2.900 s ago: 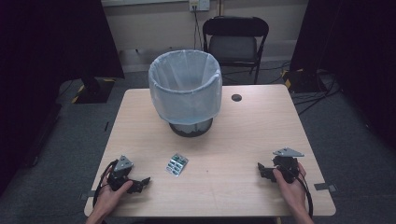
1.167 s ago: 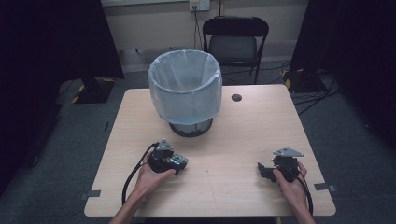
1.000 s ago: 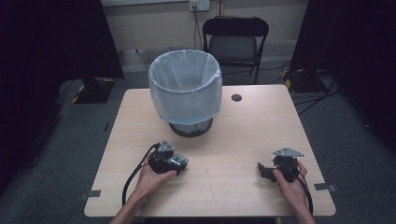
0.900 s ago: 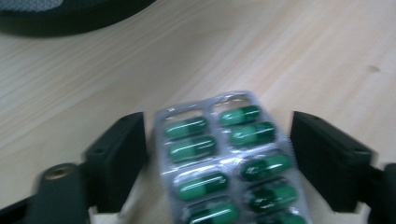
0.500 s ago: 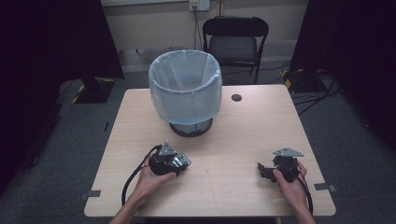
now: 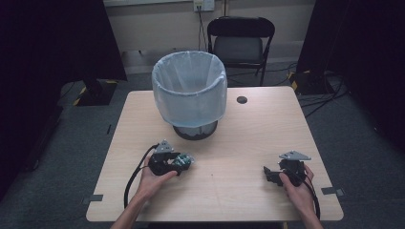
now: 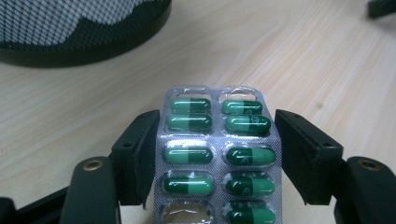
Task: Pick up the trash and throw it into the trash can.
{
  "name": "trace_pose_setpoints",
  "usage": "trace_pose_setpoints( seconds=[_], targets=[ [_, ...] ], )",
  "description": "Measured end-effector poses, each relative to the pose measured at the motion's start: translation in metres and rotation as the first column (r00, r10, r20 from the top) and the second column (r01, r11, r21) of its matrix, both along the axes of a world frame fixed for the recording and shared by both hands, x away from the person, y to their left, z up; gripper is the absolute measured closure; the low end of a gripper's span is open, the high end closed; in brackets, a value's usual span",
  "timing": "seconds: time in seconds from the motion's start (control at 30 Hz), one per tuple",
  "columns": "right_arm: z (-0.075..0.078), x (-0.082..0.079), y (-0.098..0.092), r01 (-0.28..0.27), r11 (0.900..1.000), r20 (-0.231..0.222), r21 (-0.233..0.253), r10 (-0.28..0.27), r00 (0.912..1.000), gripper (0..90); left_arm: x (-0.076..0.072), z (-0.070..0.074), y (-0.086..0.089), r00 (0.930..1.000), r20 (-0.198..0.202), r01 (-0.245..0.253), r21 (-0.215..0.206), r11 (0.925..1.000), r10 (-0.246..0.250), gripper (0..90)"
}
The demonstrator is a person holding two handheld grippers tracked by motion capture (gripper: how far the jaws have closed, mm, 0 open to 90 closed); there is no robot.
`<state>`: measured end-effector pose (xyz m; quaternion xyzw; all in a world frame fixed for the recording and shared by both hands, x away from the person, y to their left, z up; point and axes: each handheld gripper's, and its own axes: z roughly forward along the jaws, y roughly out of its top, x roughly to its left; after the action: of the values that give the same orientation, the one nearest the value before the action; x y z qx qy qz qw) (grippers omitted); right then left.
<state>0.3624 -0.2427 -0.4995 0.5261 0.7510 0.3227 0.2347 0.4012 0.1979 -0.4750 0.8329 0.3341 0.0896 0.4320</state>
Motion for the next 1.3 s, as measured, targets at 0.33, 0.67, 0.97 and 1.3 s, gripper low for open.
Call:
trace_pose_setpoints(
  seconds=[0.33, 0.67, 0.97, 1.3],
  targets=[
    [0.0, 0.0, 0.0, 0.001, 1.0, 0.0, 0.0, -0.001, 1.0, 10.1, 0.0, 0.039, 0.007, 0.9984, 0.054, 0.022, -0.085, 0.9962, -0.018, 34.1],
    [0.0, 0.0, 0.0, 0.001, 1.0, 0.0, 0.0, -0.001, 1.0, 10.1, 0.003, 0.084, 0.01, 0.9899, 0.133, 0.069, -0.138, 0.988, -0.05, 34.1],
    [0.0, 0.0, 0.0, 0.0, 1.0, 0.0, 0.0, 0.0, 1.0, 10.1, 0.003, 0.121, 0.01, 0.9782, 0.191, 0.114, -0.163, 0.98, -0.082, 34.1],
    [0.0, 0.0, 0.0, 0.001, 1.0, 0.0, 0.0, -0.001, 1.0, 10.1, 0.009, 0.156, 0.009, 0.9668, 0.231, 0.155, -0.194, 0.9686, -0.109, 34.1]
  ],
)
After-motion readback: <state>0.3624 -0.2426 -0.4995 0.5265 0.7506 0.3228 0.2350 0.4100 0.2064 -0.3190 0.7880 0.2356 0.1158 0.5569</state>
